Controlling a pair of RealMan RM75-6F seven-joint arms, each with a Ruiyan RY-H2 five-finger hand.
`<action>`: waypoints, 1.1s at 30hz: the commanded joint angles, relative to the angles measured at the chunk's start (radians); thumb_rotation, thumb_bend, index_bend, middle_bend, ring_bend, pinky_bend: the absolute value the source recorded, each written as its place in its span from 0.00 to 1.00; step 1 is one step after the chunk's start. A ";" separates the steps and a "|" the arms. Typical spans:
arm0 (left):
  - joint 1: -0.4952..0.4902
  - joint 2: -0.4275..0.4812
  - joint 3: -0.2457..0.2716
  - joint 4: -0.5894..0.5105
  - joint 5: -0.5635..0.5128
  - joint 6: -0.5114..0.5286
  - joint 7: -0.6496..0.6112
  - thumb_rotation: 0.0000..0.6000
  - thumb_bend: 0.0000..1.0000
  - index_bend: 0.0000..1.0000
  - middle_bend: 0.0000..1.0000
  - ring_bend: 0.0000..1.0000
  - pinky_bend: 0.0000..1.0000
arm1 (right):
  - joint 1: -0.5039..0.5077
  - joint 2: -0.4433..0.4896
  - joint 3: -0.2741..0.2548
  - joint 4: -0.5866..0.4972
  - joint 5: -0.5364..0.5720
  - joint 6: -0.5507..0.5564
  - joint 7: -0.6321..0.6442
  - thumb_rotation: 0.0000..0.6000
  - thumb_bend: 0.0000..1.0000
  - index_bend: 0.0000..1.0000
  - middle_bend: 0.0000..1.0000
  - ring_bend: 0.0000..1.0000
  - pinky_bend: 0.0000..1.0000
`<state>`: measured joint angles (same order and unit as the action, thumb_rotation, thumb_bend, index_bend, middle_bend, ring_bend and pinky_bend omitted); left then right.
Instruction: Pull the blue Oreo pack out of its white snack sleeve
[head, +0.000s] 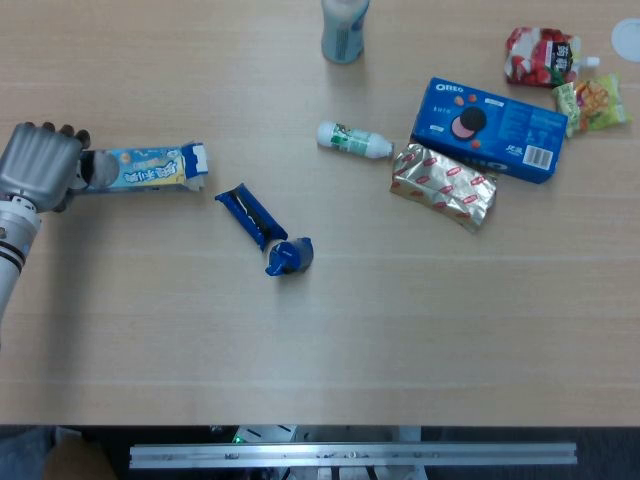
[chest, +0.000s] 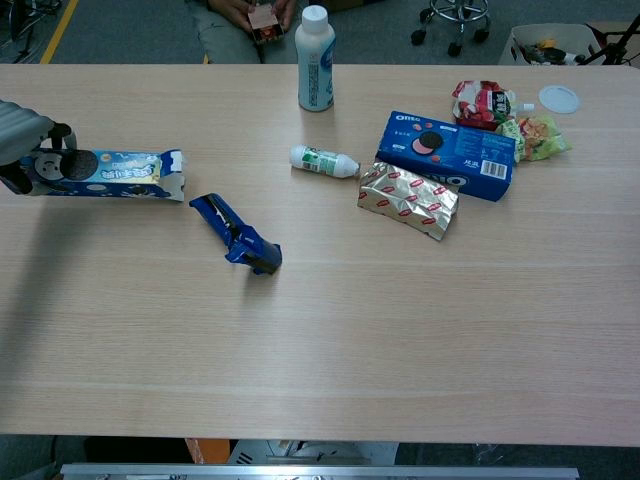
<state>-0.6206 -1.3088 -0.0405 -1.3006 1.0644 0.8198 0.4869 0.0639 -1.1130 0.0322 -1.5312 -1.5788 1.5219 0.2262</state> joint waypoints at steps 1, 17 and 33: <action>-0.005 0.012 -0.004 -0.023 -0.027 -0.017 -0.006 1.00 0.24 0.14 0.25 0.24 0.52 | 0.000 0.000 0.000 0.000 0.001 0.000 0.000 1.00 0.31 0.33 0.37 0.30 0.22; 0.102 0.140 -0.023 -0.276 0.029 0.227 -0.095 1.00 0.24 0.12 0.21 0.20 0.47 | 0.003 -0.003 0.006 0.000 0.013 -0.010 -0.016 1.00 0.31 0.33 0.37 0.30 0.22; 0.186 0.146 0.048 -0.337 0.085 0.286 -0.073 1.00 0.24 0.12 0.21 0.20 0.43 | 0.003 0.003 0.009 -0.008 0.020 -0.012 -0.020 1.00 0.31 0.33 0.37 0.30 0.22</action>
<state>-0.4354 -1.1577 0.0021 -1.6337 1.1448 1.1111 0.4108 0.0666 -1.1102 0.0410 -1.5392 -1.5590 1.5098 0.2063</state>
